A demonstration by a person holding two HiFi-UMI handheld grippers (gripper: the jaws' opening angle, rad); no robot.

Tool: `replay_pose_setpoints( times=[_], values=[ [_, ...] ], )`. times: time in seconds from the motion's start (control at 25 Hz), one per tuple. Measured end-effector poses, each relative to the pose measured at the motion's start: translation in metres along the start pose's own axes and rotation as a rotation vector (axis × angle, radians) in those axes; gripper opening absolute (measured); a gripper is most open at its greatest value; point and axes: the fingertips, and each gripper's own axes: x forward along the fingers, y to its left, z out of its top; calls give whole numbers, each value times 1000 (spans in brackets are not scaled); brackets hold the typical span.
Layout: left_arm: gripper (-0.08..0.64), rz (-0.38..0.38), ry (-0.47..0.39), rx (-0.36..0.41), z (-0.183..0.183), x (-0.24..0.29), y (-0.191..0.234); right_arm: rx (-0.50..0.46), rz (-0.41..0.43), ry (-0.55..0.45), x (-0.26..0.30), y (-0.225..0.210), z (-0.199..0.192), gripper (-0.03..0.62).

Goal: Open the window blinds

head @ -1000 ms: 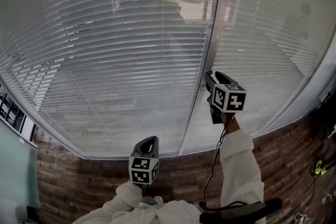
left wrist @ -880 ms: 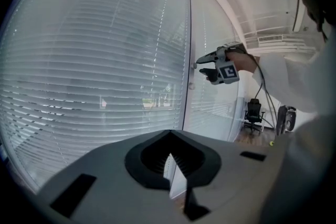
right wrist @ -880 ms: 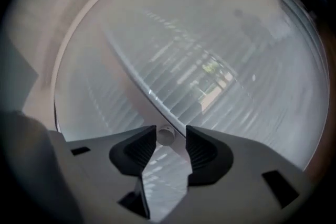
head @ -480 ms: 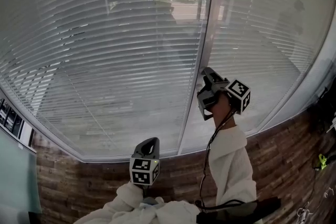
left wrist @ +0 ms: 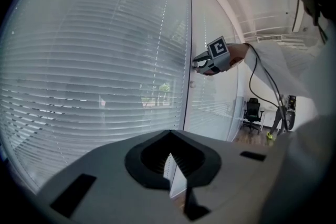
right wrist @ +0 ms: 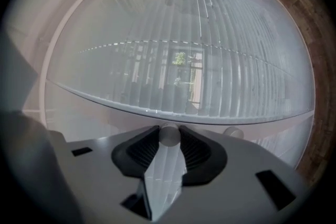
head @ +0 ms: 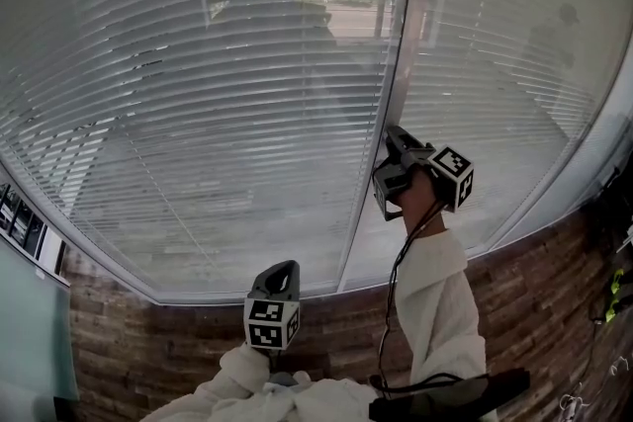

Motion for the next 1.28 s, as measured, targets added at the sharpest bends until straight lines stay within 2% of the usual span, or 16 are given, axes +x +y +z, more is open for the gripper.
replay_pose_setpoints(
  times=[0.2, 0.44, 1.28],
  values=[
    [-2, -13, 1, 10, 0, 2, -4, -61, -9, 3, 0, 0, -1, 130],
    [-2, -7, 3, 0, -2, 4, 0, -280, -40, 17, 0, 5, -2, 130],
    [-2, 9, -9, -6, 0, 1, 11, -746, -118, 33, 1, 11, -6, 130]
  ],
)
